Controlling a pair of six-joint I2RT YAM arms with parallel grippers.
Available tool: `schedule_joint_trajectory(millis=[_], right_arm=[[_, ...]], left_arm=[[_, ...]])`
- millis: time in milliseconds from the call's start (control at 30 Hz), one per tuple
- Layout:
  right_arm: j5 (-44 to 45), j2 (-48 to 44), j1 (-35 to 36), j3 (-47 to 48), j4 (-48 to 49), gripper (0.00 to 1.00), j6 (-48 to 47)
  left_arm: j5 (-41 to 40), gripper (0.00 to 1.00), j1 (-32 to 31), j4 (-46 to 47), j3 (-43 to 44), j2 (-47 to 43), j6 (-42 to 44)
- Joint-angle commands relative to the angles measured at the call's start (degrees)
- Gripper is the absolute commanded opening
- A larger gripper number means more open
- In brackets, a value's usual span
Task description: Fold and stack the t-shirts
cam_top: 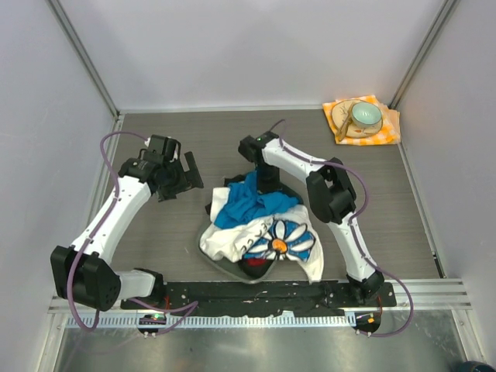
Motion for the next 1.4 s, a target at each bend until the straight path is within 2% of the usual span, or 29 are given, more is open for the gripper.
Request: schedule_joint_trajectory(millis=[0, 167, 233, 367, 467, 500, 600, 700, 1000, 1367], right_arm=[[8.19, 11.68, -5.63, 12.47, 26.89, 0.01, 1.45], [6.08, 19.58, -8.81, 29.70, 22.32, 0.01, 1.36], [4.76, 21.00, -10.30, 33.48, 21.96, 0.01, 1.72], [1.51, 20.75, -10.92, 33.85, 22.31, 0.01, 0.75], [1.41, 16.71, -10.75, 30.34, 25.02, 0.21, -1.62], [1.68, 15.48, -10.66, 29.55, 25.73, 0.41, -2.23], [2.12, 10.47, -10.39, 27.79, 27.32, 0.66, -5.13], [3.87, 5.99, -9.87, 28.14, 27.15, 0.75, -8.03], [11.26, -3.51, -7.06, 26.21, 21.79, 0.79, -13.14], [12.05, -7.56, -3.90, 16.19, 20.82, 0.79, -12.17]], left_arm=[[-1.83, 1.00, 0.52, 0.73, 2.49, 0.71, 0.54], [-2.80, 1.00, 0.87, 1.26, 2.49, 1.32, 0.10], [-3.15, 1.00, 0.87, 1.70, 2.32, 1.76, -0.07], [-3.06, 1.00, 1.22, 1.88, 2.67, 2.73, -0.42], [-3.68, 1.00, 1.22, 2.49, 2.76, 3.17, -0.51], [-3.94, 1.00, 1.22, 2.66, 2.84, 3.17, -0.60], [-4.03, 1.00, 1.14, 2.75, 3.28, 3.52, -1.21], [-4.12, 1.00, 1.22, 3.10, 3.37, 3.52, -1.57], [-3.51, 1.00, 1.22, 4.25, 2.58, 4.40, -1.92], [-3.33, 1.00, 1.22, 5.21, 2.14, 5.19, -1.74]])
